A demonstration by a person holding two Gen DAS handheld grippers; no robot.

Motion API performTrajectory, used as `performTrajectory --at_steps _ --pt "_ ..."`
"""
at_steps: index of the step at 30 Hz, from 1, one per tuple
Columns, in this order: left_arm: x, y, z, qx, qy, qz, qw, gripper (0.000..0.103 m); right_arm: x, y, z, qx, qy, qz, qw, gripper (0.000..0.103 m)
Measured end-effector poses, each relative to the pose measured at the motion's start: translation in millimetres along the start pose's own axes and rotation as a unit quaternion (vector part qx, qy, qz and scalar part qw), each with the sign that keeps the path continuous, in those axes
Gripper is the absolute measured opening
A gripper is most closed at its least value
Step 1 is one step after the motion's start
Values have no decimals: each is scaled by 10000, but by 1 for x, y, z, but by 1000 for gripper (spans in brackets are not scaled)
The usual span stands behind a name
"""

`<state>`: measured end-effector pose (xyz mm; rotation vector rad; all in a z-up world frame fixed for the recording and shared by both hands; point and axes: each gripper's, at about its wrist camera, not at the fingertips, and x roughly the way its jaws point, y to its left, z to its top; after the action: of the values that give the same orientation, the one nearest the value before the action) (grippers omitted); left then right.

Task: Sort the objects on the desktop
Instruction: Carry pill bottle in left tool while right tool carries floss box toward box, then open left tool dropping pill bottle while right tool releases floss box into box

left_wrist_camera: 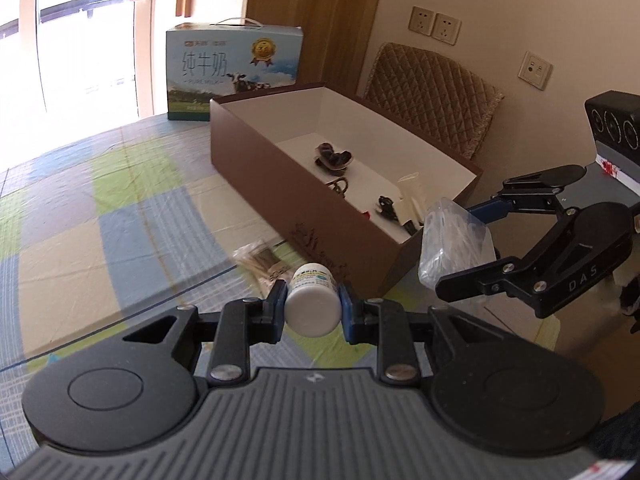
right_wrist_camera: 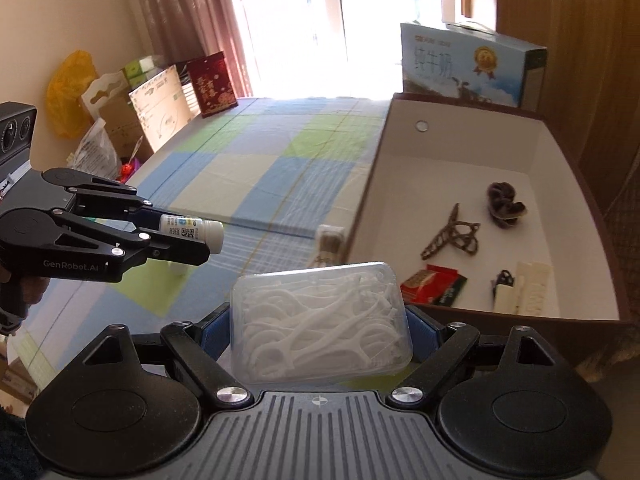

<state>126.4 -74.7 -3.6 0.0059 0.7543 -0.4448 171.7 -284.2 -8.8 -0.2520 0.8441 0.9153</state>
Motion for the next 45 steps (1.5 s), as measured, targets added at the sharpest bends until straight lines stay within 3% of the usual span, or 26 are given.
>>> performTrajectory --at_steps 11,23,30,36,45 --pt "57 -38 61 307 -149 -163 9993 22 -18 -77 17 151 -251 -213 9993 85" --pt "138 -41 117 407 110 216 9989 22 28 -153 61 -441 -106 -180 9988 85" --pt "181 -34 134 441 408 427 9973 22 69 -181 77 -1077 245 48 9939 85" --pt "210 -26 141 403 665 555 9954 22 99 -189 84 -1755 705 283 9816 85" --pt "235 -18 144 337 935 632 9930 22 134 -190 84 -2468 1269 65 9607 85"
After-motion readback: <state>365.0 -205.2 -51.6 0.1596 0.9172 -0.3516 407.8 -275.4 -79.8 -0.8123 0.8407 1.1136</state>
